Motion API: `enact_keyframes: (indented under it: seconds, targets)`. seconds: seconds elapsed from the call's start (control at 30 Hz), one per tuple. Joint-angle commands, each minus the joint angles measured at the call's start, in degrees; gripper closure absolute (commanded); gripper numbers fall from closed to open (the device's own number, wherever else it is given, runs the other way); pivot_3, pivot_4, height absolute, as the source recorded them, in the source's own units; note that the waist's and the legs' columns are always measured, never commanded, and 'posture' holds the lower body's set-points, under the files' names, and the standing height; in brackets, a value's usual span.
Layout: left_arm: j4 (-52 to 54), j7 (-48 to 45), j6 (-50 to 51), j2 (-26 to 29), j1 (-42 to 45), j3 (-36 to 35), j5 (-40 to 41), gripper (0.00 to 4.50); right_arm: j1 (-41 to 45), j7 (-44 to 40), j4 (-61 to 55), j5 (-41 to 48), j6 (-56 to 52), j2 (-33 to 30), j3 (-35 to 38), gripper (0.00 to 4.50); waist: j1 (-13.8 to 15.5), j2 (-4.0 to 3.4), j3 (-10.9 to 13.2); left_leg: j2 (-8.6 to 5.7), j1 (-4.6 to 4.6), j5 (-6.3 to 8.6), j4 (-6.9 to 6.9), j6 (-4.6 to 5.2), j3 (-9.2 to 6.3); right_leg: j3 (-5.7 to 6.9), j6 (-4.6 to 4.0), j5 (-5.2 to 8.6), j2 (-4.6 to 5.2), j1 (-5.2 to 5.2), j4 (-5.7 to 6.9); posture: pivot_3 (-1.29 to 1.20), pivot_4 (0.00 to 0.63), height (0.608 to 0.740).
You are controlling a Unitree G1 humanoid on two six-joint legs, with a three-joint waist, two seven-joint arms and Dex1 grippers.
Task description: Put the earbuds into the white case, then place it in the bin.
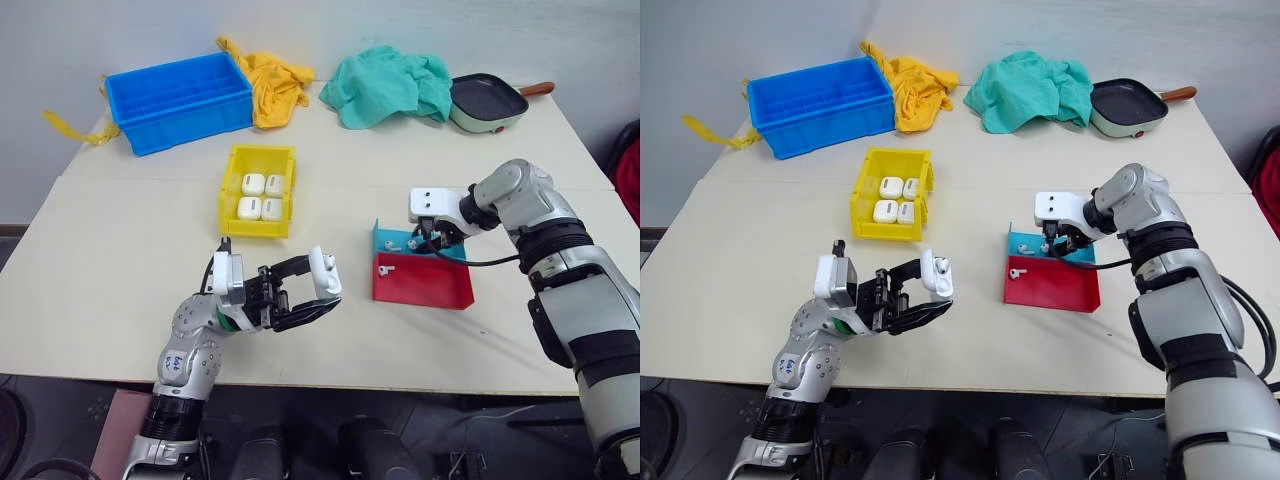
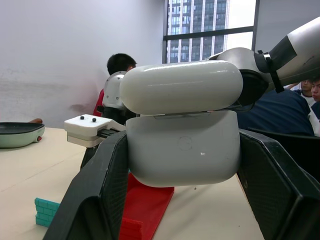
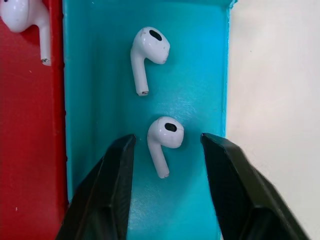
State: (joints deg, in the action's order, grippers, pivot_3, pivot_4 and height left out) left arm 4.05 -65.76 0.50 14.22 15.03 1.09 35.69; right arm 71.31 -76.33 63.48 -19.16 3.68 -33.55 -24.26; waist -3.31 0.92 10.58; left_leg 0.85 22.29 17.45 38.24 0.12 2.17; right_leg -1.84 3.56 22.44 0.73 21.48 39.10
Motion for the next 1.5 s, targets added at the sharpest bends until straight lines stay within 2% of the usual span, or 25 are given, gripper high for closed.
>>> enact_keyframes:
  seconds: [0.03, 0.07, 0.37, 0.6, 0.73, 0.83, 0.87, 0.93, 1.03, 1.13, 1.37, 1.5]
  targets:
    - [2.4, 0.3, -0.8, -0.1, -0.6, 0.3, 0.0, 1.72, -1.1, -0.3, -0.3, -0.1, 0.2, 0.4, 0.5, 3.98, 0.0, 0.00, 0.0, 0.00, 0.00, 0.00, 0.00, -0.01, 0.00, 0.00, 0.00, 0.00, 0.00, -0.01, 0.00, 0.00, 0.150, 0.740]
    - [2.5, 0.3, -0.8, -0.1, -0.7, 0.3, 0.0, 1.72, -1.2, -0.5, -0.4, -0.2, 0.3, 0.4, 0.5, 4.09, 0.0, 0.00, 0.0, 0.00, -0.01, -0.01, 0.01, -0.01, 0.00, 0.00, 0.00, 0.00, 0.00, -0.01, 0.00, 0.00, 0.150, 0.740]
    - [2.8, 0.2, -0.7, 0.1, -1.1, 0.3, 0.1, 1.72, -1.9, -0.9, -1.1, -0.2, 0.0, -0.2, 1.0, 4.08, 0.0, 0.00, 0.0, 0.00, -0.02, -0.01, 0.01, -0.02, 0.00, 0.00, 0.00, 0.00, 0.00, -0.01, 0.03, 0.00, 0.150, 0.740]
    - [2.2, 0.0, -0.7, -0.4, -0.5, 0.3, 0.4, 1.72, -3.8, -2.9, -6.4, 4.6, -1.3, -3.1, 6.4, 4.08, 0.1, 0.00, 0.0, 0.00, 0.00, -0.01, 0.00, -0.02, 0.00, 0.00, 0.00, 0.00, 0.00, -0.01, 0.01, 0.00, 0.150, 0.740]
    - [0.9, -0.6, -0.8, -1.2, 1.1, 0.9, 0.4, 1.72, -6.8, -7.0, -15.7, 12.7, -5.2, -7.3, 13.5, 4.08, 0.4, 0.00, 0.0, 0.00, 0.06, -0.01, 0.00, -0.02, 0.00, 0.00, 0.00, 0.00, 0.00, 0.02, -0.02, 0.00, 0.150, 0.740]
    - [-0.7, -1.2, -0.7, -2.2, 3.2, 1.1, 0.6, 1.72, -11.8, -12.6, -28.7, 25.8, -16.6, -10.5, 22.9, 4.08, 1.0, 0.00, 0.0, 0.00, 0.09, -0.01, -0.01, -0.01, -0.03, 0.04, 0.00, 0.00, -0.01, 0.01, -0.08, 0.00, 0.150, 0.740]
    - [-1.4, -1.4, -0.7, -2.6, 4.0, 1.2, 0.7, 1.72, -14.6, -13.9, -35.5, 33.7, -23.5, -10.7, 27.8, 4.08, 1.2, 0.00, 0.0, 0.00, 0.09, 0.00, -0.02, -0.01, -0.04, 0.06, 0.00, 0.00, -0.01, 0.00, -0.10, 0.00, 0.150, 0.740]
    - [-2.6, -1.8, -0.7, -3.2, 5.2, 1.2, 0.8, 1.72, -19.7, -11.8, -46.1, 44.3, -32.0, -10.0, 35.3, 4.08, 1.7, 0.00, 0.0, 0.00, 0.08, 0.00, -0.07, 0.00, -0.06, 0.07, 0.00, 0.00, -0.02, -0.02, -0.13, 0.00, 0.150, 0.740]
    - [-4.7, -2.6, -1.2, -4.5, 7.2, 1.1, 1.1, 1.72, -29.1, -3.1, -62.7, 53.7, -43.4, -8.6, 40.7, 4.08, 1.8, 0.00, 0.0, 0.02, 0.09, 0.01, -0.10, -0.02, -0.12, 0.14, 0.00, 0.00, -0.05, -0.04, -0.14, 0.00, 0.150, 0.740]
    - [-6.7, -2.9, -2.1, -6.6, 9.5, 1.2, 1.0, 1.72, -35.6, 10.0, -76.1, 69.9, -56.2, -2.2, 47.0, 4.08, 1.5, 0.00, 0.0, 0.03, 0.13, 0.01, -0.07, -0.03, -0.09, 0.13, 0.00, 0.00, -0.06, -0.04, -0.12, 0.00, 0.150, 0.740]
    - [-9.1, -3.7, -2.1, -9.0, 11.9, 2.0, 0.3, 1.72, -44.8, 28.6, -91.2, 87.2, -59.8, 6.3, 47.7, 4.08, 1.7, 0.01, 0.0, 0.01, 0.12, -0.01, -0.01, 0.00, -0.05, 0.05, 0.00, 0.00, -0.07, -0.06, -0.14, 0.00, 0.150, 0.740]
    - [-9.6, -3.4, -2.0, -10.1, 12.5, 1.9, 0.3, 1.72, -48.2, 32.2, -94.4, 88.6, -57.5, 7.1, 45.3, 4.08, 1.7, 0.01, 0.0, 0.00, 0.15, 0.00, -0.04, 0.03, -0.05, 0.04, 0.01, -0.01, -0.07, -0.05, -0.21, 0.00, 0.150, 0.740]
